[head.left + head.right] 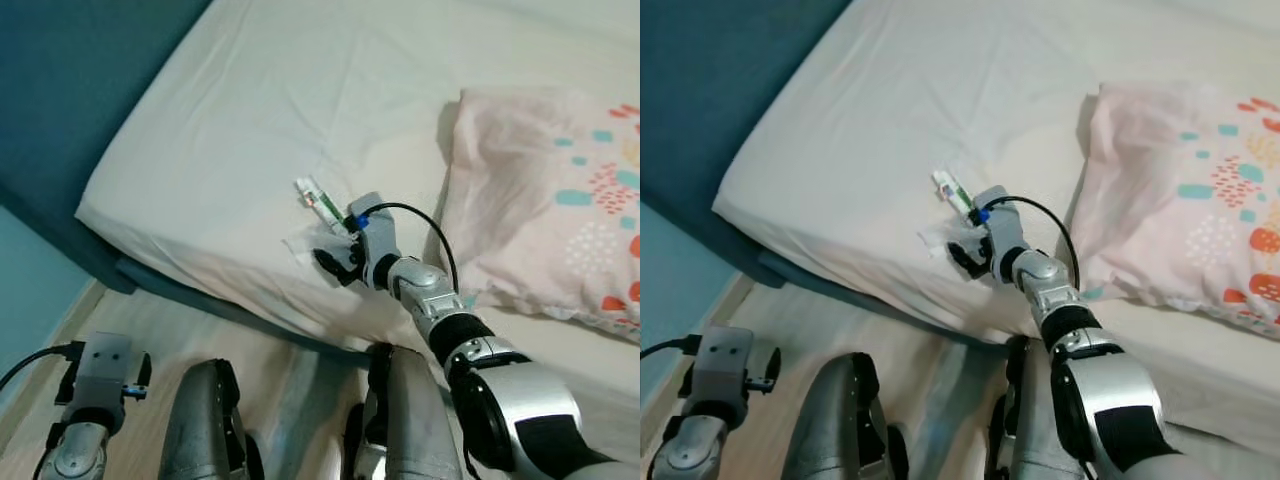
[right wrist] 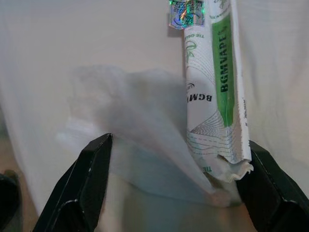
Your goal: Clean up the room
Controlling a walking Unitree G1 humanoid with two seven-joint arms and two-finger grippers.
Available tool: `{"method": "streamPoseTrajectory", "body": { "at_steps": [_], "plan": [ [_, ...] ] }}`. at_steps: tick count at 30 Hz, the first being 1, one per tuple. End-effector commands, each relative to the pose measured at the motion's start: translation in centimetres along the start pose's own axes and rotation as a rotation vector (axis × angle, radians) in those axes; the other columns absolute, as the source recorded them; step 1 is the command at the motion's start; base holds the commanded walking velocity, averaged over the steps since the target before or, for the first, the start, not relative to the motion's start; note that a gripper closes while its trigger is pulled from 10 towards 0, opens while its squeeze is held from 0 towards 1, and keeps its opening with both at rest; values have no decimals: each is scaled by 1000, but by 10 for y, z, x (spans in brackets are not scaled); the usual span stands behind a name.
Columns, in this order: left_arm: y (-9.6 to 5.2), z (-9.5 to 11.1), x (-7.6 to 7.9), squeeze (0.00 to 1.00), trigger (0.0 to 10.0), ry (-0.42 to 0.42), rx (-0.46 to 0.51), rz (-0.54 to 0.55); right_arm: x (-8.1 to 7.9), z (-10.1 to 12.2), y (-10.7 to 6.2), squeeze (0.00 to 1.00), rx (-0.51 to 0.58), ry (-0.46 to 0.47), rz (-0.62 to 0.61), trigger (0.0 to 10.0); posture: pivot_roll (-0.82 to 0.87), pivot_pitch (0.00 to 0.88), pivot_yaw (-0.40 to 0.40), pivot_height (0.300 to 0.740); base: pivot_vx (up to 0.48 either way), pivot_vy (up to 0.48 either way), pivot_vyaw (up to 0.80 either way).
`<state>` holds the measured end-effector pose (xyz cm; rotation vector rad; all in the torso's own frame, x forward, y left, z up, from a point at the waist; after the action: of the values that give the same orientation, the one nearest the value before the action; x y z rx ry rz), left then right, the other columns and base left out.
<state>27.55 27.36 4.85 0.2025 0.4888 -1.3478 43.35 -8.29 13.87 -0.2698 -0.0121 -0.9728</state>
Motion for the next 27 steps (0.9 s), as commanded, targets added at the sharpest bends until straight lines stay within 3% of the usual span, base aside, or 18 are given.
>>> {"method": "streamPoseTrajectory", "body": {
  "at_steps": [1,16,19,22,23,27],
  "plan": [
    [-12,-12,11,0,10000,10,-49,-40,0,-34,-6,0,-124,-3,-12,10000,173,515,-62,498,0,0,0],
    [-21,-2,11,0,10000,16,-68,-59,-1,-11,-5,0,-33,-124,39,10000,191,514,-68,498,0,0,0],
    [-24,2,13,0,10000,14,-73,-65,8,-1,-2,0,-42,-196,-36,10000,193,524,-73,498,0,0,0],
    [-26,3,15,0,10000,12,-75,-70,15,4,-1,0,-47,-208,-87,10000,192,527,-73,498,0,0,0],
    [-27,3,16,0,10000,13,-78,-72,17,5,-1,0,-50,-211,-103,0,192,527,-73,498,0,0,0],
    [-29,4,18,0,10000,13,-87,-80,18,11,0,0,-29,-170,-113,0,194,527,-75,498,0,0,0]
  ]
}}
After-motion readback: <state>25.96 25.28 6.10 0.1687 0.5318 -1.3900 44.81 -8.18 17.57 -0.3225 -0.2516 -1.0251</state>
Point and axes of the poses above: a point about 5 cm out from each wrist's last joint towards the gripper, its own y axis pointing out of the wrist towards the gripper, its own z axis along the axis of the wrist's last joint, x = y × z, the point moved 5 cm from there along y, pointing out of the wrist towards the gripper, and after that the axes turned 5 degrees about y, right-handed, at the moved point
